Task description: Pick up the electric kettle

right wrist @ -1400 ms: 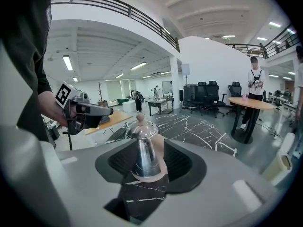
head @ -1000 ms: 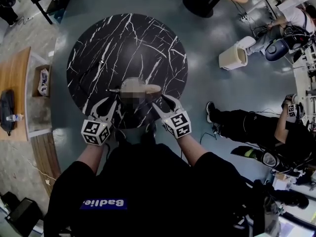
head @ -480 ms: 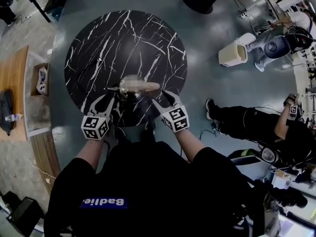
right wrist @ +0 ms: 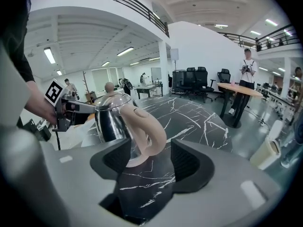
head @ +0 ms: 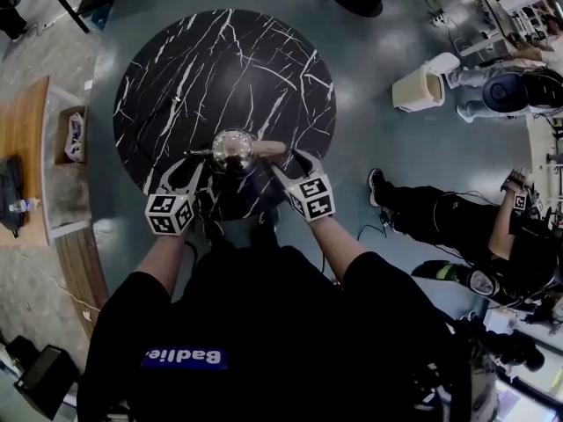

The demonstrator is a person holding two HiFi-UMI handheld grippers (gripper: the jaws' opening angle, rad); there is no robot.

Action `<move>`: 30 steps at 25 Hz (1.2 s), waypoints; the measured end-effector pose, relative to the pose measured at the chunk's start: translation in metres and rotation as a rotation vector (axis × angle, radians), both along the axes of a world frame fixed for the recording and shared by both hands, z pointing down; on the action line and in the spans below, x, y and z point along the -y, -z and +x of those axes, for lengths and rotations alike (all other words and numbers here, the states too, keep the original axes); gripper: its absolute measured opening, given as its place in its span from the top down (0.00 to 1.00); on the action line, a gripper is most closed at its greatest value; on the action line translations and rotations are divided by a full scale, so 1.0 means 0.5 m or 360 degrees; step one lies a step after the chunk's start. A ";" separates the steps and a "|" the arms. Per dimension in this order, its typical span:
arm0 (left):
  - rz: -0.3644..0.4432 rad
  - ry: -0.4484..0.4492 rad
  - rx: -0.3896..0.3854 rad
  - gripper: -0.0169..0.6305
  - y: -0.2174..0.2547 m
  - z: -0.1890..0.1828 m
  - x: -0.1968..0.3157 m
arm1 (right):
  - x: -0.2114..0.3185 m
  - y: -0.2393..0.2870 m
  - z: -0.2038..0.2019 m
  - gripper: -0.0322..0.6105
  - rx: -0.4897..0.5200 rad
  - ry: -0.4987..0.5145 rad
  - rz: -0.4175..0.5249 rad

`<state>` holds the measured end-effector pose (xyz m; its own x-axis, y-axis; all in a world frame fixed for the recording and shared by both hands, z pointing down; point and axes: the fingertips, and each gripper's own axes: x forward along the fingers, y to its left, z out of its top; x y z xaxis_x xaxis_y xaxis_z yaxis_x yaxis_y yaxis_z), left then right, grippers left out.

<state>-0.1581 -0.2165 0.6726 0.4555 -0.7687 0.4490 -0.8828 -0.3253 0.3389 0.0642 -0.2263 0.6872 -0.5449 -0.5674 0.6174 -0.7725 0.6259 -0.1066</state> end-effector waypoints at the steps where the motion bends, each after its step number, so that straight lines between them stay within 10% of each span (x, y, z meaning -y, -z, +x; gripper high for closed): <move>1: -0.0006 0.0003 0.0001 0.78 -0.004 -0.001 0.002 | 0.001 -0.006 -0.002 0.59 -0.0008 0.0005 -0.0002; 30: -0.0046 0.0063 -0.0075 0.76 -0.023 0.007 0.065 | 0.056 -0.083 -0.018 0.58 -0.0104 -0.0002 -0.0056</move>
